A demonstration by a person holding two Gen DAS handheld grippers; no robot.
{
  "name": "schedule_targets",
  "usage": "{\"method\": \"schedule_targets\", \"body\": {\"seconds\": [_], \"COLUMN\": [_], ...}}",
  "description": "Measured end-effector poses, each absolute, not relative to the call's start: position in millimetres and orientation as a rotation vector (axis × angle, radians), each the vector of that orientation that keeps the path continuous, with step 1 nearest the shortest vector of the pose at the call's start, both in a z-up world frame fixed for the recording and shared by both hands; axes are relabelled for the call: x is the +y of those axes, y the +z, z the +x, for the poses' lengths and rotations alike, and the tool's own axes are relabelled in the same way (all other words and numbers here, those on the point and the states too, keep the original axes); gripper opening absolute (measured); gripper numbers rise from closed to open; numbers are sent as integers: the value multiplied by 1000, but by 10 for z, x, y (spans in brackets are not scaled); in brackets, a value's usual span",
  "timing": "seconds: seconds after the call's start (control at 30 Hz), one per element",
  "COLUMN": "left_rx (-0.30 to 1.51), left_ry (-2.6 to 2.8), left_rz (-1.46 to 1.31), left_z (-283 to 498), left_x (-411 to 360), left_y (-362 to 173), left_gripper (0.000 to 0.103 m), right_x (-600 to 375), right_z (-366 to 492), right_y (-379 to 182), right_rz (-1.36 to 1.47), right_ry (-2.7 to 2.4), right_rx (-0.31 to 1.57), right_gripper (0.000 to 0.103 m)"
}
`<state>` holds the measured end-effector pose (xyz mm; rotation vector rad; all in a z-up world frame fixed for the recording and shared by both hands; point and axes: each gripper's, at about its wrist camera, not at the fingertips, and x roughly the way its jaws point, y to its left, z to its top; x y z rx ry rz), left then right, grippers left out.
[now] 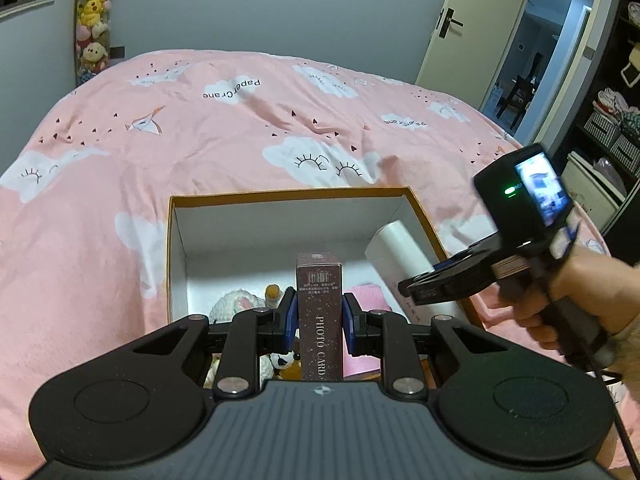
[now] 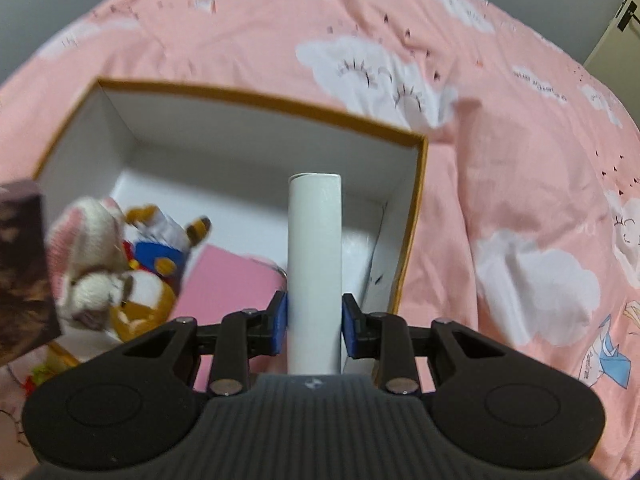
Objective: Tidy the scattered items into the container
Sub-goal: 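Carry the PHOTO CARD box and white box over the orange box with both grippers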
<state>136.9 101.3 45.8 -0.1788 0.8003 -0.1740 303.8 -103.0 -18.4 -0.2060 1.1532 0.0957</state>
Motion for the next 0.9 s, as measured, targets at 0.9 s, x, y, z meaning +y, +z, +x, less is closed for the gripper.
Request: {"method": "schedule_targets", "body": {"seconds": [0.9], "left_rx": [841], "left_ry": [-175], "left_rz": [-187], "left_z": [1532], "left_x": [982], "left_y": [391], "left_gripper": [27], "right_x": [-963], "right_z": [3253], "right_y": [-226], "right_rz": [-295], "right_ry": [142], "right_rx": [1227], "right_gripper": [37]}}
